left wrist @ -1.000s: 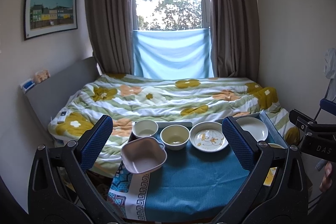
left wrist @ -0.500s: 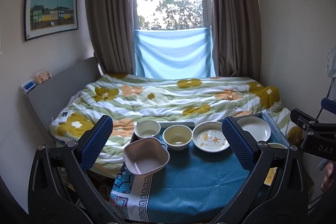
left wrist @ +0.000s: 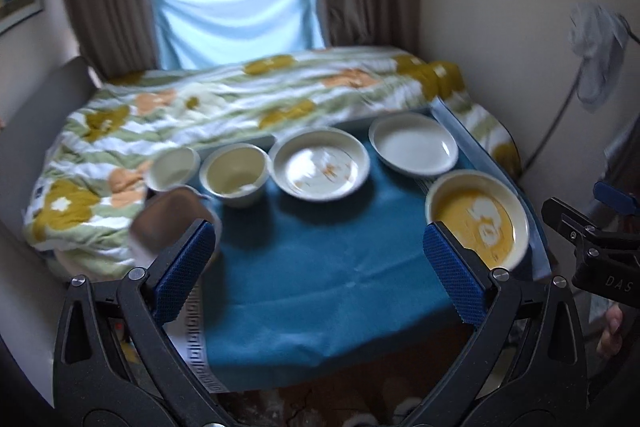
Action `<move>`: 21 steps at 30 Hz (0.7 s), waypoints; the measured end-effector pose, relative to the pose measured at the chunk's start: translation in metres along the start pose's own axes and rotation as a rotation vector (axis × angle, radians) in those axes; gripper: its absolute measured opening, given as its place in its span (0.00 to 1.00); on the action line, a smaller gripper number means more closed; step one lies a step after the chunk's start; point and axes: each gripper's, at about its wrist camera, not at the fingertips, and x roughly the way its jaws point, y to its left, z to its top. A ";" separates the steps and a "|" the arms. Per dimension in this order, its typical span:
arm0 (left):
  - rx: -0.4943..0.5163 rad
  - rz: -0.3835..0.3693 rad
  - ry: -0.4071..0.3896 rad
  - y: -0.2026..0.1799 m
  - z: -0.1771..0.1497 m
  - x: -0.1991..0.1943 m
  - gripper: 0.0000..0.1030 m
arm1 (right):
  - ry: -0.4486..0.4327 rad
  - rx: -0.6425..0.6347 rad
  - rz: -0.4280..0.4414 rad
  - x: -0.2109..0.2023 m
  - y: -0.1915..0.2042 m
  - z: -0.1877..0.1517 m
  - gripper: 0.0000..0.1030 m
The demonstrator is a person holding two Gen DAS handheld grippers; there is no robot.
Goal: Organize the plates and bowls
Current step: 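Close the right gripper on the yellow plate rim while the left gripper grips it too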
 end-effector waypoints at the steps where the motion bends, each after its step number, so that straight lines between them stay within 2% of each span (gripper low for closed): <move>1: 0.002 -0.031 0.020 -0.007 -0.004 0.009 1.00 | 0.019 0.015 -0.003 0.005 -0.008 -0.004 1.00; 4: 0.003 -0.127 0.088 -0.031 -0.012 0.040 1.00 | 0.068 0.068 0.026 0.021 -0.041 -0.018 1.00; 10: 0.040 -0.195 0.206 -0.087 -0.030 0.112 1.00 | 0.140 0.083 0.112 0.062 -0.100 -0.043 0.99; 13: 0.031 -0.225 0.293 -0.111 -0.039 0.149 0.94 | 0.180 0.092 0.197 0.093 -0.124 -0.050 0.90; 15: 0.003 -0.248 0.346 -0.121 -0.045 0.169 0.76 | 0.207 0.096 0.229 0.113 -0.136 -0.052 0.83; 16: -0.009 -0.253 0.365 -0.124 -0.047 0.178 0.74 | 0.224 0.095 0.244 0.124 -0.140 -0.052 0.81; 18: -0.033 -0.258 0.392 -0.132 -0.051 0.194 0.73 | 0.249 0.085 0.285 0.142 -0.149 -0.052 0.68; 21: -0.070 -0.265 0.411 -0.138 -0.054 0.211 0.68 | 0.276 0.056 0.332 0.164 -0.155 -0.046 0.59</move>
